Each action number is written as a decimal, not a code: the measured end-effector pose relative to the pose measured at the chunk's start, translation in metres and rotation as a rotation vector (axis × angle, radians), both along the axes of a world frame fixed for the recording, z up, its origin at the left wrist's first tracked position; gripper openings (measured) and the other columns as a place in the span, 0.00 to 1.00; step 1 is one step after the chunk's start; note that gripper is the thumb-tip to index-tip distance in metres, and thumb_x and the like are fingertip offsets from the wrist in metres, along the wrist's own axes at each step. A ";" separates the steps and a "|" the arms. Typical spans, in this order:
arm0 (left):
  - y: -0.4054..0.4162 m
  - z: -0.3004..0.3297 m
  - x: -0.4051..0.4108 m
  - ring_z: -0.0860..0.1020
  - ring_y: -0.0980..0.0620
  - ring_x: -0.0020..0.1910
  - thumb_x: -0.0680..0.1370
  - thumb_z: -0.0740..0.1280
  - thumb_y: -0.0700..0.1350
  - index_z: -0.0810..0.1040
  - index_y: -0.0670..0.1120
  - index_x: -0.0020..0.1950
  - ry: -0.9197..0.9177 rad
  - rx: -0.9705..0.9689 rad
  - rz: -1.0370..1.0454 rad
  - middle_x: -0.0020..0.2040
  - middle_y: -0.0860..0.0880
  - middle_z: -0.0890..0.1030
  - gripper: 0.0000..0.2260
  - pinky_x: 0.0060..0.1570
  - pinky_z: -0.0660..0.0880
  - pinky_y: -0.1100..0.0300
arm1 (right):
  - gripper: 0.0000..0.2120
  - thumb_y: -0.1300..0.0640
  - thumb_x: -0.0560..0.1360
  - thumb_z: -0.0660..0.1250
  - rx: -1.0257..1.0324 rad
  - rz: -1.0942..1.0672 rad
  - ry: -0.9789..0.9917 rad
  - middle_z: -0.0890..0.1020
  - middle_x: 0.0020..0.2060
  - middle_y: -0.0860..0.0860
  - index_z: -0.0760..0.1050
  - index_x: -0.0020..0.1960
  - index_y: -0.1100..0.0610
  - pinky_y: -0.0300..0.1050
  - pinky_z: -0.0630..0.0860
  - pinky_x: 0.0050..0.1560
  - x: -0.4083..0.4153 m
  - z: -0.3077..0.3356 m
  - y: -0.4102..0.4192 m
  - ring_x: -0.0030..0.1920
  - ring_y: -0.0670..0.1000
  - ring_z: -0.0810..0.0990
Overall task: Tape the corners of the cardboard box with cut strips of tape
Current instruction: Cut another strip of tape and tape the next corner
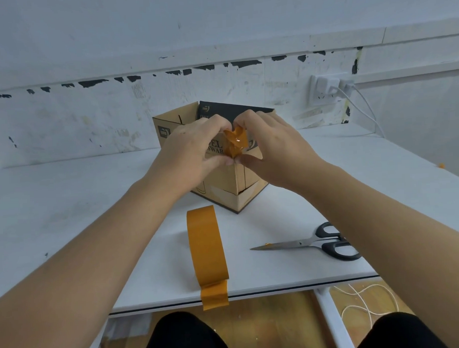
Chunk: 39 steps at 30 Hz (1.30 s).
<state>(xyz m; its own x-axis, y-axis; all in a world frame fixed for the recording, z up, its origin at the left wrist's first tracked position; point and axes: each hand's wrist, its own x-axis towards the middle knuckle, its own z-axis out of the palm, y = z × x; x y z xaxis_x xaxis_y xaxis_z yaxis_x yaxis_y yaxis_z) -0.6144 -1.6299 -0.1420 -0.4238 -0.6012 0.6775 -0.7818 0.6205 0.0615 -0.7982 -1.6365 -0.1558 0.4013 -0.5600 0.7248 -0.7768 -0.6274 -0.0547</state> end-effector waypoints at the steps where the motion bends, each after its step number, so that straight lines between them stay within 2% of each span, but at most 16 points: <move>1: 0.001 -0.001 0.000 0.70 0.54 0.46 0.71 0.75 0.49 0.74 0.48 0.58 0.003 0.000 0.000 0.49 0.50 0.80 0.19 0.47 0.63 0.59 | 0.23 0.54 0.69 0.75 -0.003 -0.002 -0.001 0.77 0.47 0.51 0.69 0.59 0.55 0.41 0.63 0.43 0.000 0.000 0.000 0.45 0.48 0.68; 5: 0.002 -0.002 -0.003 0.75 0.48 0.47 0.71 0.74 0.47 0.74 0.46 0.57 0.000 -0.012 0.008 0.48 0.47 0.80 0.18 0.47 0.63 0.59 | 0.22 0.55 0.70 0.74 0.001 -0.017 -0.005 0.77 0.49 0.52 0.70 0.59 0.56 0.40 0.65 0.45 0.003 -0.004 0.001 0.49 0.51 0.72; 10: 0.003 -0.002 -0.002 0.74 0.50 0.47 0.71 0.74 0.48 0.74 0.47 0.57 -0.009 -0.005 -0.005 0.49 0.48 0.80 0.18 0.48 0.65 0.58 | 0.23 0.53 0.69 0.74 -0.004 -0.010 0.030 0.77 0.48 0.52 0.69 0.60 0.55 0.41 0.63 0.43 -0.001 0.000 0.002 0.46 0.49 0.69; 16: 0.001 -0.002 -0.004 0.76 0.45 0.47 0.71 0.74 0.47 0.74 0.45 0.57 -0.048 -0.032 0.023 0.49 0.46 0.80 0.17 0.46 0.65 0.58 | 0.21 0.56 0.70 0.74 -0.005 -0.037 0.011 0.77 0.50 0.53 0.71 0.59 0.57 0.41 0.65 0.45 0.004 -0.003 0.003 0.50 0.53 0.73; 24: 0.002 -0.001 -0.003 0.74 0.50 0.47 0.72 0.73 0.49 0.73 0.48 0.58 -0.034 0.012 0.023 0.49 0.49 0.79 0.17 0.44 0.65 0.59 | 0.19 0.55 0.71 0.72 0.033 -0.031 0.013 0.77 0.49 0.52 0.71 0.59 0.57 0.39 0.63 0.45 0.004 0.000 0.008 0.48 0.50 0.71; 27: 0.004 0.006 0.000 0.73 0.54 0.50 0.72 0.72 0.51 0.71 0.54 0.58 -0.011 0.123 -0.030 0.50 0.56 0.77 0.17 0.46 0.67 0.59 | 0.14 0.53 0.73 0.67 0.160 0.073 -0.040 0.76 0.46 0.49 0.69 0.56 0.53 0.38 0.66 0.42 0.002 0.008 0.013 0.44 0.47 0.71; 30: 0.005 0.016 0.006 0.73 0.57 0.54 0.73 0.69 0.54 0.69 0.58 0.56 -0.006 0.255 -0.075 0.53 0.58 0.77 0.14 0.47 0.69 0.57 | 0.05 0.51 0.77 0.62 0.303 0.183 -0.147 0.78 0.42 0.48 0.68 0.51 0.48 0.42 0.73 0.38 -0.002 0.020 0.020 0.39 0.44 0.74; 32: 0.006 0.020 0.010 0.73 0.59 0.56 0.75 0.68 0.55 0.73 0.55 0.58 -0.014 0.300 -0.111 0.56 0.57 0.78 0.13 0.48 0.68 0.61 | 0.06 0.48 0.78 0.62 0.355 0.207 -0.133 0.79 0.45 0.51 0.69 0.52 0.47 0.50 0.76 0.46 -0.005 0.022 0.023 0.44 0.51 0.78; 35: 0.010 0.023 0.012 0.69 0.60 0.64 0.76 0.67 0.55 0.77 0.52 0.56 0.050 0.377 -0.154 0.65 0.55 0.75 0.12 0.60 0.65 0.62 | 0.09 0.47 0.79 0.61 0.428 0.248 -0.204 0.80 0.50 0.53 0.75 0.53 0.51 0.53 0.74 0.58 -0.008 0.022 0.028 0.58 0.55 0.77; 37: 0.013 0.027 0.012 0.67 0.61 0.65 0.76 0.67 0.53 0.79 0.54 0.51 0.086 0.344 -0.139 0.66 0.55 0.74 0.06 0.60 0.62 0.64 | 0.09 0.51 0.79 0.63 0.418 0.254 -0.287 0.80 0.53 0.50 0.79 0.52 0.53 0.47 0.71 0.62 -0.008 0.022 0.030 0.65 0.49 0.73; 39: 0.017 0.029 0.012 0.71 0.62 0.59 0.75 0.69 0.51 0.81 0.54 0.49 0.118 0.271 -0.120 0.60 0.56 0.77 0.05 0.54 0.64 0.70 | 0.08 0.52 0.78 0.66 0.368 0.226 -0.328 0.79 0.57 0.49 0.81 0.52 0.52 0.37 0.68 0.59 -0.007 0.023 0.033 0.63 0.44 0.73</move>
<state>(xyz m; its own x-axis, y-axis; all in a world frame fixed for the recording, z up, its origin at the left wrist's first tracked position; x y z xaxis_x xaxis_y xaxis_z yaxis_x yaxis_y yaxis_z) -0.6021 -1.6125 -0.1126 -0.4306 -0.7170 0.5482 -0.6820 0.6563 0.3226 -0.8053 -1.6032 -0.1323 0.3269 -0.7264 0.6045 -0.5299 -0.6705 -0.5192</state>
